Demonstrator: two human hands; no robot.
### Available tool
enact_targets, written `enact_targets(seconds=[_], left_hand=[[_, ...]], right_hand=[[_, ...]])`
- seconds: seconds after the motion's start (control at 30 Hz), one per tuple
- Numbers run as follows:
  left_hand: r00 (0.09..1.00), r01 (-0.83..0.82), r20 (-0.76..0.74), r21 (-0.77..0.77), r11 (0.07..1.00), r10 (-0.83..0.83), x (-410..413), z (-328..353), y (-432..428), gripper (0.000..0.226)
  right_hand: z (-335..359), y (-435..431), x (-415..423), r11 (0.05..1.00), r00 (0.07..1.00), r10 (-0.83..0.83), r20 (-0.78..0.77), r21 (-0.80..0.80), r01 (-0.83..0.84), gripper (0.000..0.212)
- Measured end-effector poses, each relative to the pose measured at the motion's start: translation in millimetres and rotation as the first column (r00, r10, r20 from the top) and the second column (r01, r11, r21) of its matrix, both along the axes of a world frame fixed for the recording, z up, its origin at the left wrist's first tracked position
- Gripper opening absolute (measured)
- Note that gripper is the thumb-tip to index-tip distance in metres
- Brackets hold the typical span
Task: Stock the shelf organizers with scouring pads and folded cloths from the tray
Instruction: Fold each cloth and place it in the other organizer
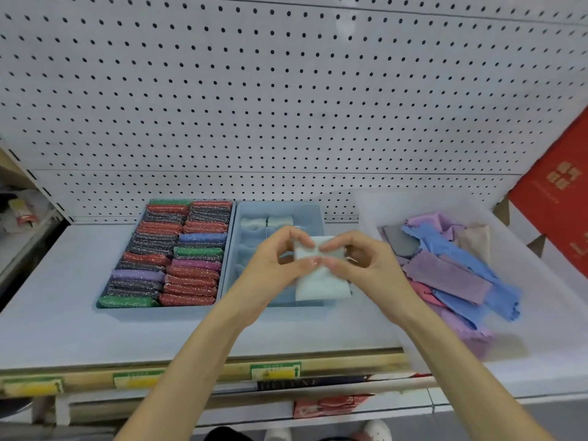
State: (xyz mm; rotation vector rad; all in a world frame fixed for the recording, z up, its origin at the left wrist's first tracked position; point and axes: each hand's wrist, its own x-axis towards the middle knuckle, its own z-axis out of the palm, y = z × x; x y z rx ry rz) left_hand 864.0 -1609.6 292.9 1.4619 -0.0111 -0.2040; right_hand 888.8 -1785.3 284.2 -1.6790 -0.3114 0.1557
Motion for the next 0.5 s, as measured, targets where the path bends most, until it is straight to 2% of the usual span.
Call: enact_targets(seconds=[0.07, 0.13, 0.23, 0.33, 0.4, 0.5], left_hand=[[0.999, -0.010, 0.036, 0.006, 1.000, 0.010, 2, -4, 1, 0.022], [0.999, -0.034, 0.039, -0.029, 0.999, 0.035, 3, -5, 2, 0.031], [0.997, -0.068, 0.026, -0.056, 0.996, 0.070, 2, -5, 0, 0.041], [0.995, -0.093, 0.041, -0.049, 0.994, 0.095, 1, -6, -4, 0.050], [0.991, -0.117, 0.077, 0.059, 0.991, 0.113, 2, -8, -4, 0.055], [0.988, -0.102, 0.143, 0.365, 0.925, 0.052, 6, -14, 3, 0.048]], right_hand=[[-3, 1, -1, 1.000, 1.000, 0.007, 0.011, -0.015, -0.007, 0.028], [-2, 1, -3, 0.999, 1.000, 0.017, -0.013, 0.037, -0.017, 0.040], [-2, 1, -2, 0.999, 1.000, 0.000, -0.004, 0.038, 0.000, 0.050], [-5, 2, 0, 1.000, 0.998, -0.010, 0.070, -0.024, 0.011, 0.056], [-9, 2, 3, 0.995, 0.990, -0.022, 0.136, -0.090, 0.035, 0.057], [-14, 3, 8, 0.985, 0.977, -0.032, 0.213, -0.161, 0.067, 0.047]])
